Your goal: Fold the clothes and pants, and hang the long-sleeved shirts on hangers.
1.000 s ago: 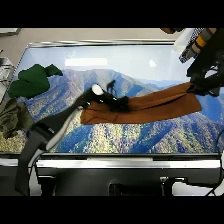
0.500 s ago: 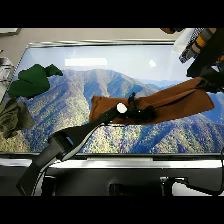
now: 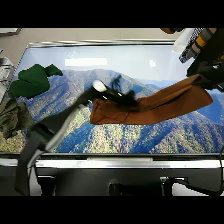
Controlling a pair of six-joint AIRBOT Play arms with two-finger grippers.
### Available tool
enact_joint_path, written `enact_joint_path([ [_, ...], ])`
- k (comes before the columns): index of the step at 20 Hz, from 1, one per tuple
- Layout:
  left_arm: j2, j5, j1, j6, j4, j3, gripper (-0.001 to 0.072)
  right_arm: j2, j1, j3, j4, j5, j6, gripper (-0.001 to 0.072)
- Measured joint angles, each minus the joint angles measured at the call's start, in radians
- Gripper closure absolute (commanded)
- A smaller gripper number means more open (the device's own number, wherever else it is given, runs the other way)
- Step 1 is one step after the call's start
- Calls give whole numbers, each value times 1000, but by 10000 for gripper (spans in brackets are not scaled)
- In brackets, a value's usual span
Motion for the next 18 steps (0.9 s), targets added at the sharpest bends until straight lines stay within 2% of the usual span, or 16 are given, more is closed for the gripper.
enact_joint_path([
  [4,193,-225,214,4,181,0,695,-8,172,0,-2,-68,114,682],
  [9,397,-403,441,5,360,1,694,-50,446,0,-53,-203,311,682],
  [13,465,-480,547,7,417,0,694,-124,614,0,-72,-317,437,682],
  [18,487,-516,588,9,438,-10,694,-247,730,0,-79,-428,514,682],
])
